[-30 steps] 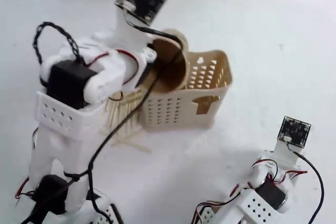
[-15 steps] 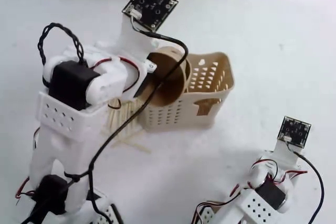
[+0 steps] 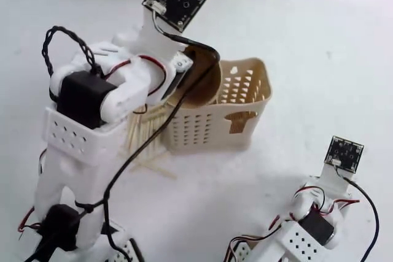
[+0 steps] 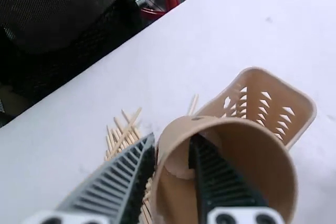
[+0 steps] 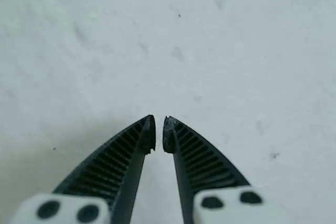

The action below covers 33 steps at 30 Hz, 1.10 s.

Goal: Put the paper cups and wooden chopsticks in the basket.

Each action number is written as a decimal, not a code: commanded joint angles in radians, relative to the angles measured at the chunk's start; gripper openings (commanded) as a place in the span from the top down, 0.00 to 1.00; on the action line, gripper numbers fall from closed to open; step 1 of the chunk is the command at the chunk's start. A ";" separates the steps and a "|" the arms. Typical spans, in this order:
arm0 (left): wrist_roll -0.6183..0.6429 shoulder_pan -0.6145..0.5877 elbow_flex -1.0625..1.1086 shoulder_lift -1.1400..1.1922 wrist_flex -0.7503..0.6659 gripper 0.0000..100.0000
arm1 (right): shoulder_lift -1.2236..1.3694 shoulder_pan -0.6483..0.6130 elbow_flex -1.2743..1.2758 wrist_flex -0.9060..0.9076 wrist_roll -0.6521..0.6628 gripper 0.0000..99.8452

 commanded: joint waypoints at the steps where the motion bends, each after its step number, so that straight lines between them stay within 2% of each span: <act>1: -0.003 -0.002 -0.040 -0.031 -0.051 0.87 | -0.004 0.004 0.006 -0.013 -0.008 0.96; 9: 0.000 -0.002 -0.037 -0.028 -0.127 0.87 | -0.004 0.004 0.006 -0.013 -0.008 0.96; 16: -0.006 -0.007 0.048 0.031 -0.192 0.87 | -0.004 0.004 0.006 -0.013 -0.008 0.96; 19: 0.002 -0.045 0.060 0.041 -0.178 0.87 | -0.004 0.004 0.006 -0.013 -0.008 0.96; 28: -0.008 -0.143 0.064 0.050 0.048 0.87 | -0.004 0.004 0.006 -0.013 -0.008 0.96; 33: -0.009 -0.150 0.203 0.050 0.014 0.87 | -0.004 0.004 0.006 -0.013 -0.008 0.96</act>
